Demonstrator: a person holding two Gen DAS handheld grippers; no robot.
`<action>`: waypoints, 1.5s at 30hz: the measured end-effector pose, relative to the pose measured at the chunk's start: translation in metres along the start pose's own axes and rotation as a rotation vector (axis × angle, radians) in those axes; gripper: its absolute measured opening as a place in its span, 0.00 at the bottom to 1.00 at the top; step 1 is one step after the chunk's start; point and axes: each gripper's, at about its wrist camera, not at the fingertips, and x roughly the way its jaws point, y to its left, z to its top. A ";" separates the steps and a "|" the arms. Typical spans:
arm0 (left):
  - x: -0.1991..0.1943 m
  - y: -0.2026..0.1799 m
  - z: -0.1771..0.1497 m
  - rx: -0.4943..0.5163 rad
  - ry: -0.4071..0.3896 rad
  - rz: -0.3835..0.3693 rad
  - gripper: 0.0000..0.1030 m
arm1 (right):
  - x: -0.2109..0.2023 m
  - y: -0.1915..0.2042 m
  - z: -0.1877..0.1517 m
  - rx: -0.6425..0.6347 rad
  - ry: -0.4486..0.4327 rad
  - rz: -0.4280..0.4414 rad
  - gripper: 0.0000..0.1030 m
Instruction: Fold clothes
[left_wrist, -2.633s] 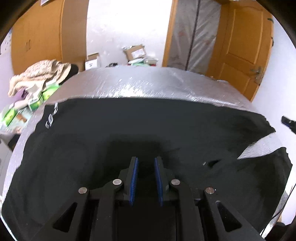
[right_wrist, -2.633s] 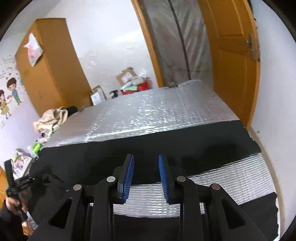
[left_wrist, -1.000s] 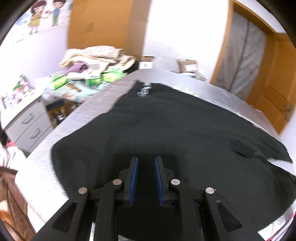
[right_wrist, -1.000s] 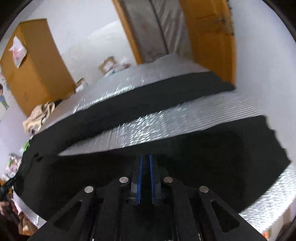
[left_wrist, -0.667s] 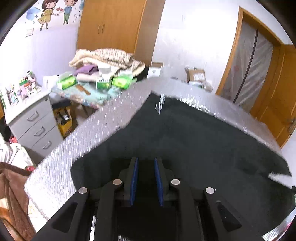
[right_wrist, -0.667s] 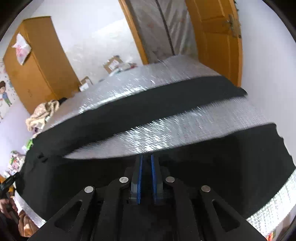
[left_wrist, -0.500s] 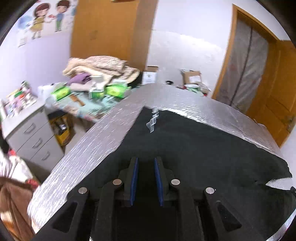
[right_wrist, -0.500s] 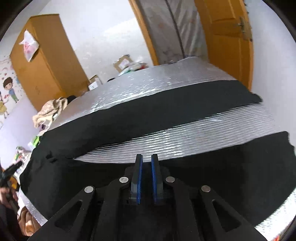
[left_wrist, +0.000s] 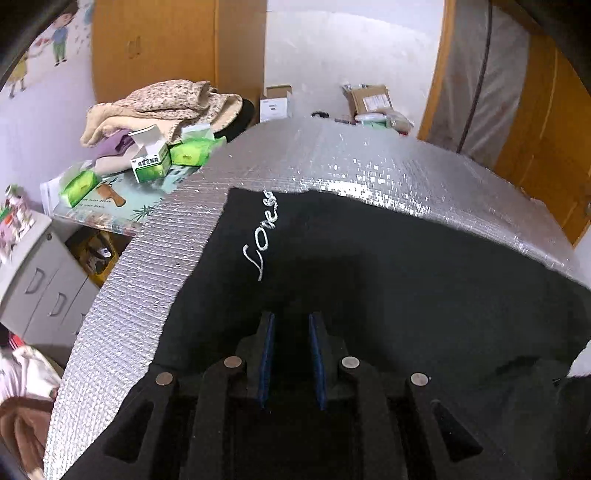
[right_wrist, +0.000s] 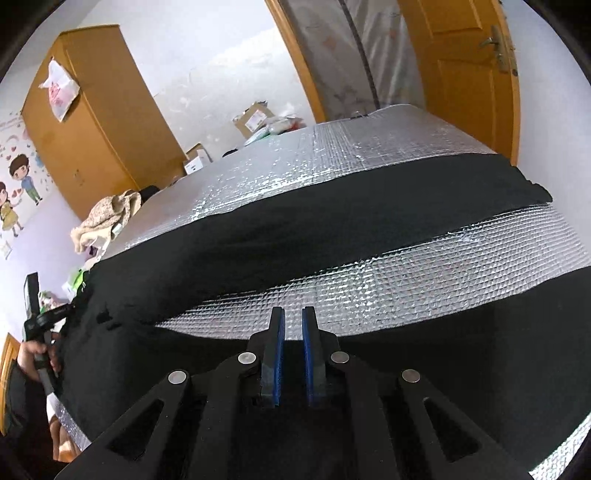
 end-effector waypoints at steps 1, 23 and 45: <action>-0.007 0.002 -0.001 -0.007 -0.017 -0.012 0.18 | 0.001 0.001 0.001 -0.004 0.000 0.002 0.11; -0.065 0.079 -0.082 -0.146 -0.034 0.033 0.19 | 0.011 0.035 0.000 -0.078 0.030 0.113 0.11; -0.081 -0.063 -0.091 0.083 -0.092 -0.285 0.19 | 0.027 0.082 -0.033 -0.278 0.081 0.112 0.16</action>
